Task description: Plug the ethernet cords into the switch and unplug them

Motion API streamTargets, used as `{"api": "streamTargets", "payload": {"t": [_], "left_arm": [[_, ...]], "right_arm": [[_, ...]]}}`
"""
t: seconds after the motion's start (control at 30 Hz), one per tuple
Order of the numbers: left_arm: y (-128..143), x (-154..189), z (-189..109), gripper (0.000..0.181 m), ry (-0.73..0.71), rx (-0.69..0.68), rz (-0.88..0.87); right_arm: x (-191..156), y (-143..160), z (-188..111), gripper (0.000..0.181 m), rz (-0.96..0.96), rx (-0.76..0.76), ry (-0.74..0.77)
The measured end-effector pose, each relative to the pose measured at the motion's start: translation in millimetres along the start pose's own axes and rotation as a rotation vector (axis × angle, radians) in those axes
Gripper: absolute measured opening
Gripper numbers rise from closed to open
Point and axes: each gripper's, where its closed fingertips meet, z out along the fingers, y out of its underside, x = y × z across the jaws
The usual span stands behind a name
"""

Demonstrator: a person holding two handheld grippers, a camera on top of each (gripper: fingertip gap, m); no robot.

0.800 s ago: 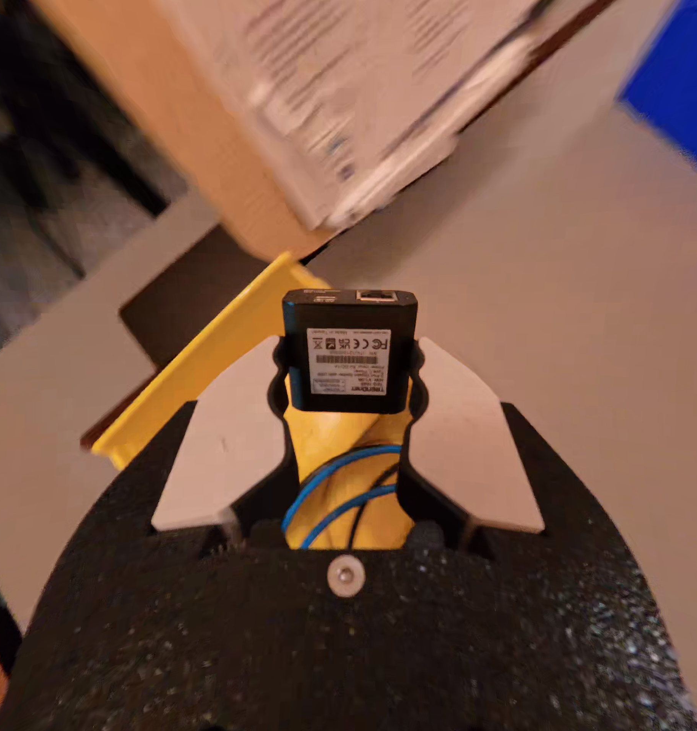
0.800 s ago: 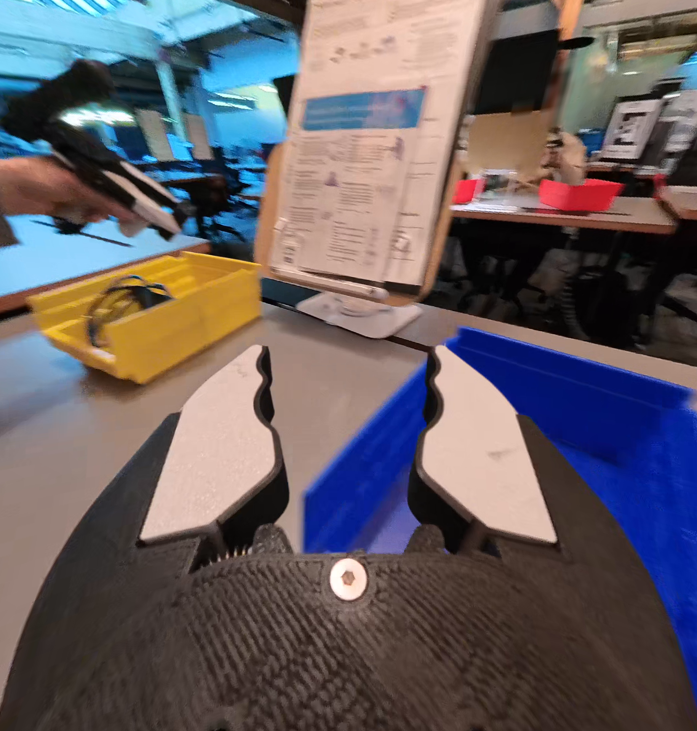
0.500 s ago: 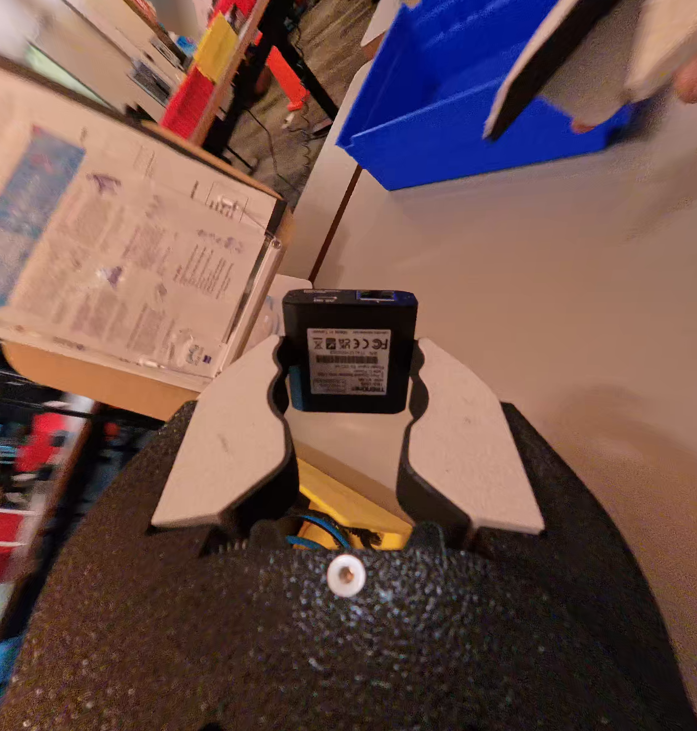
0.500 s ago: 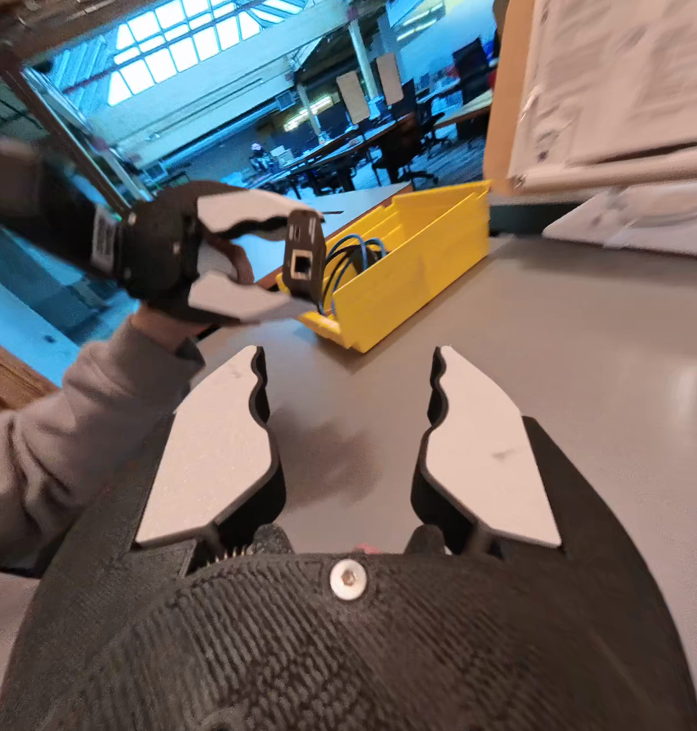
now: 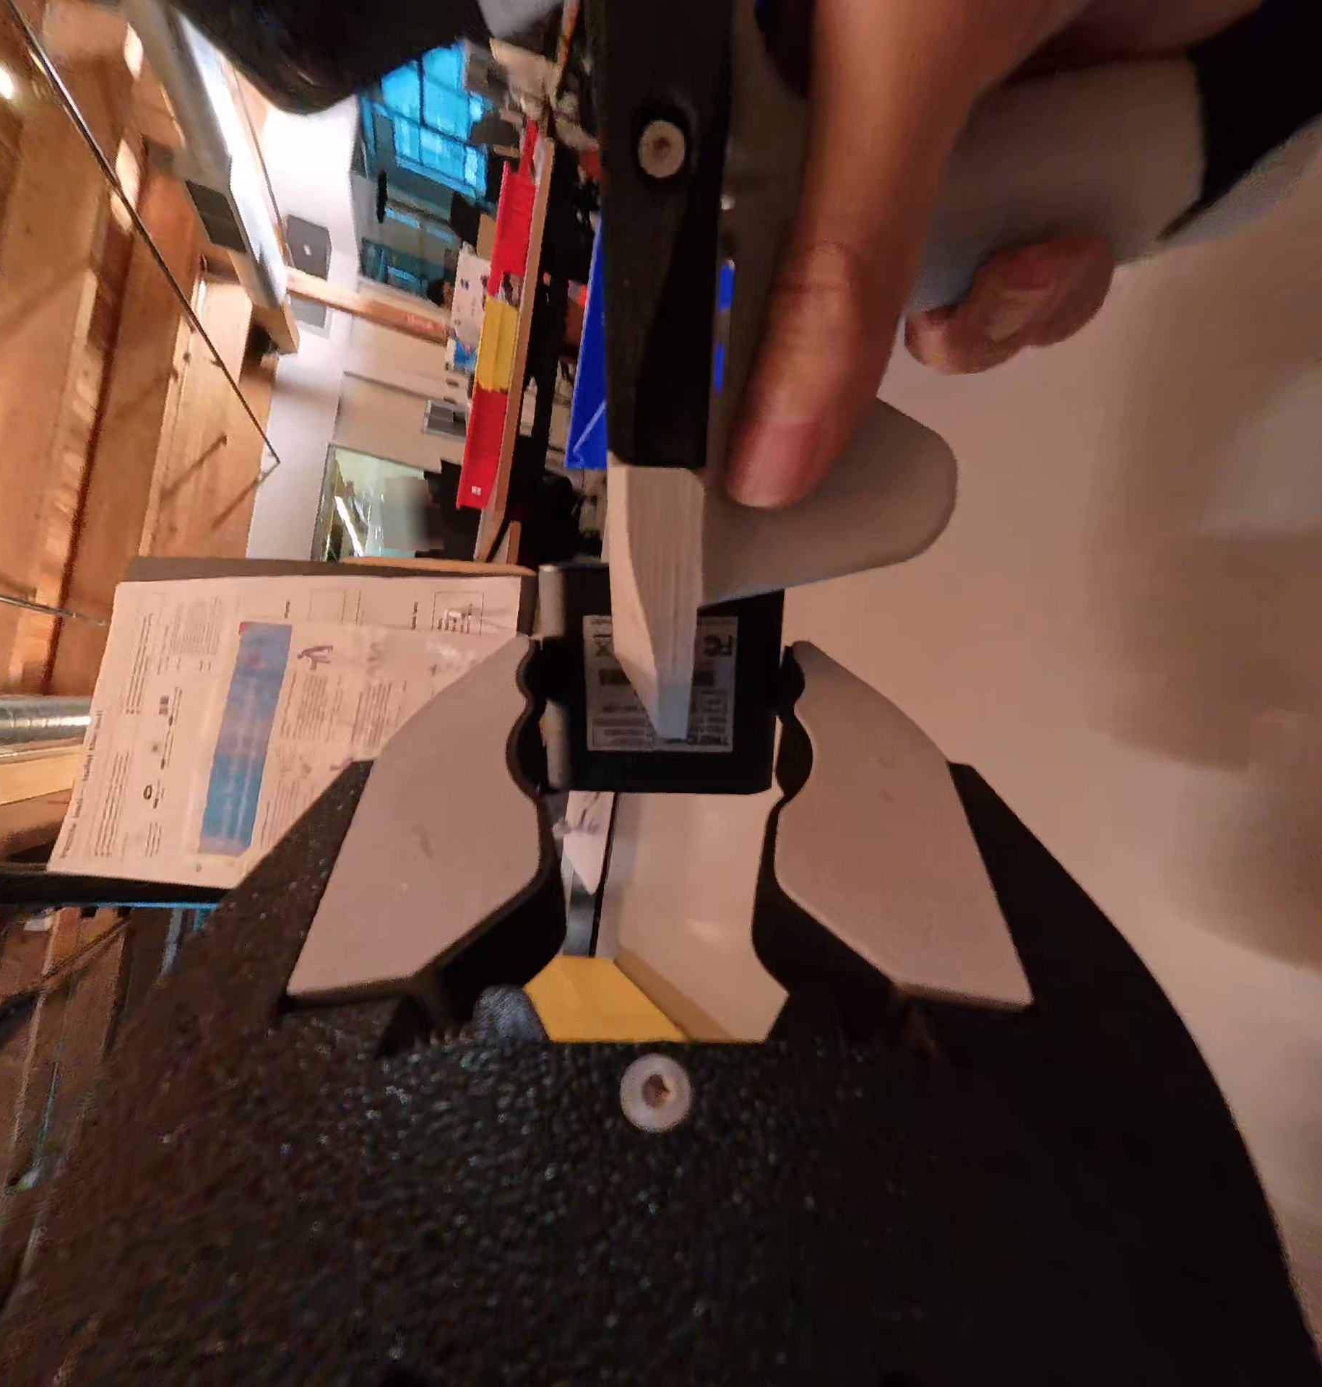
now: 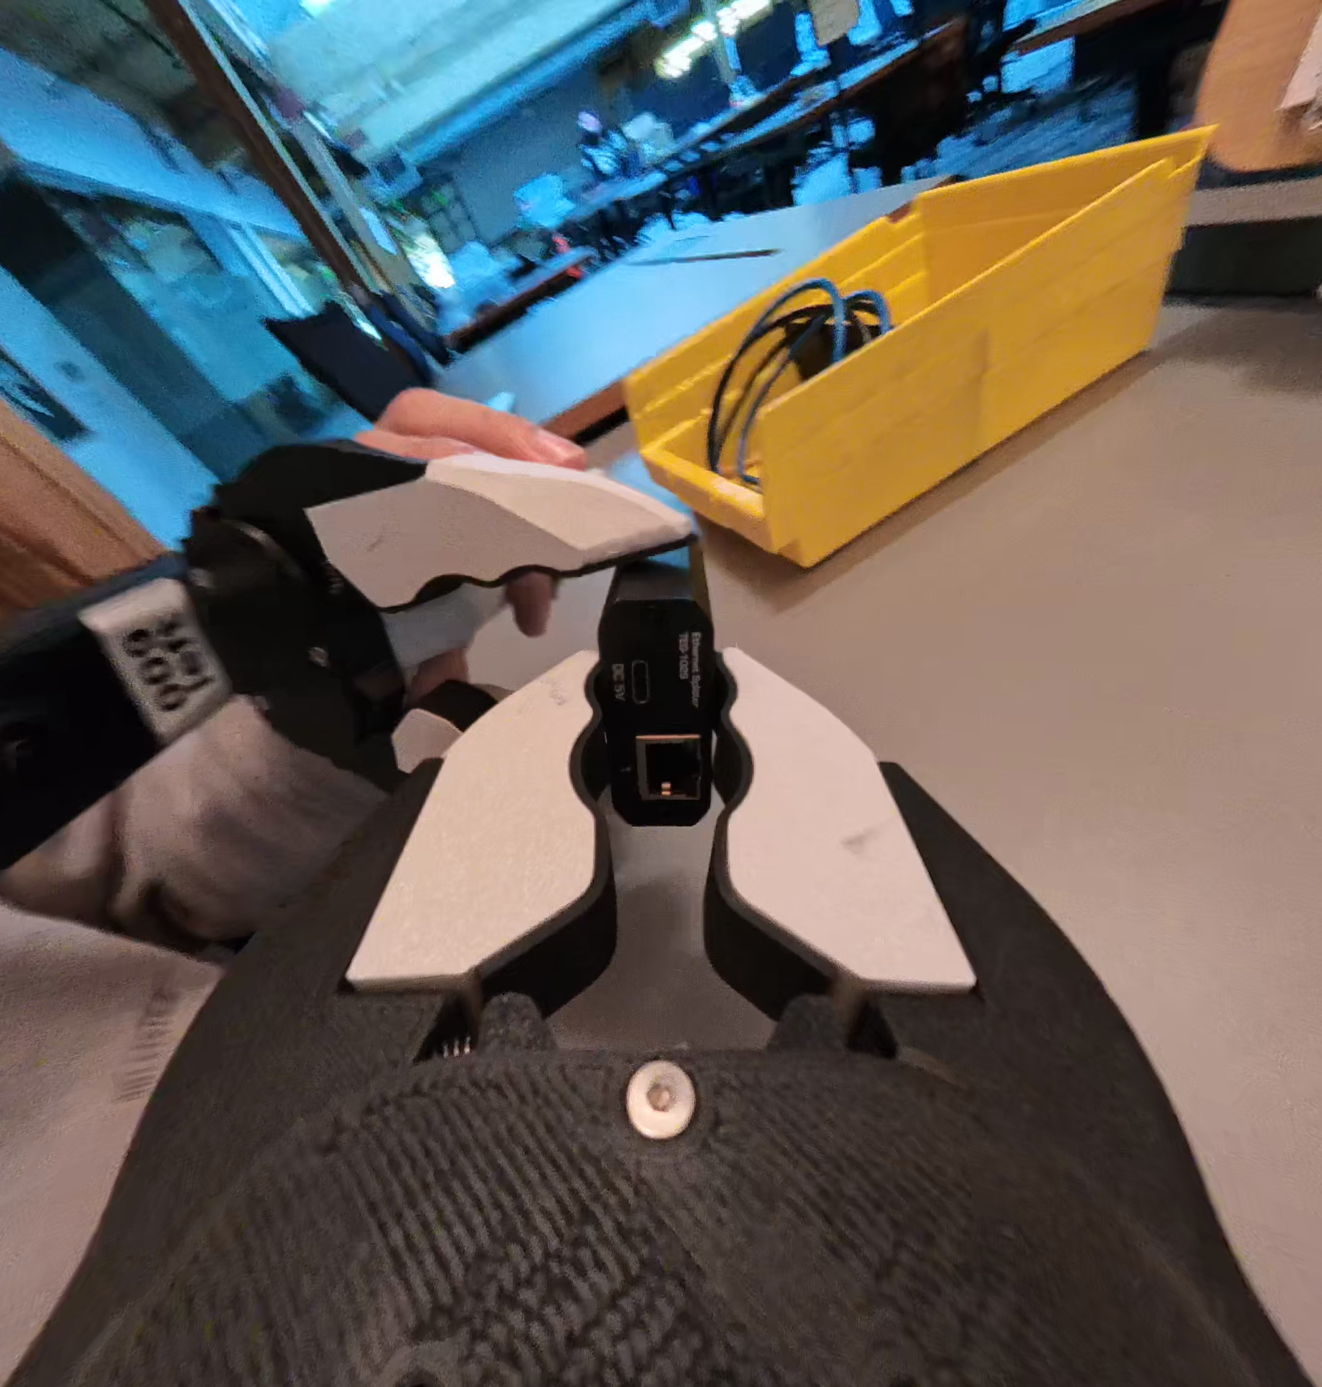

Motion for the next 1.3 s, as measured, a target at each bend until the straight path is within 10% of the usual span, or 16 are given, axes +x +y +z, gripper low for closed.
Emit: {"api": "streamTargets", "payload": {"t": [0.03,0.23,0.47,0.7,0.93,1.3], "left_arm": [[-4,-3,-4,0.058,-0.011,0.048,-0.037],[-38,-23,-42,0.066,0.081,0.431,-0.411],[-36,-18,-52,0.065,0.179,0.495,-0.481],[-30,-17,-54,0.057,0.264,0.444,-0.546],[-26,-36,-53,0.057,0.376,0.526,-0.985],[-45,-8,-43,0.057,0.451,0.568,-0.889]], "right_arm": [[-5,-4,-2,0.024,0.067,0.028,-0.076],[-34,-27,-29,0.024,0.566,0.188,-0.678],[-57,-21,-26,0.024,0.644,0.134,-0.856],[-56,-18,-21,0.026,0.554,0.112,-0.756],[-28,-31,-22,0.101,-0.262,0.243,-0.169],[-40,6,-2,0.099,-0.568,-0.026,-0.113]]}}
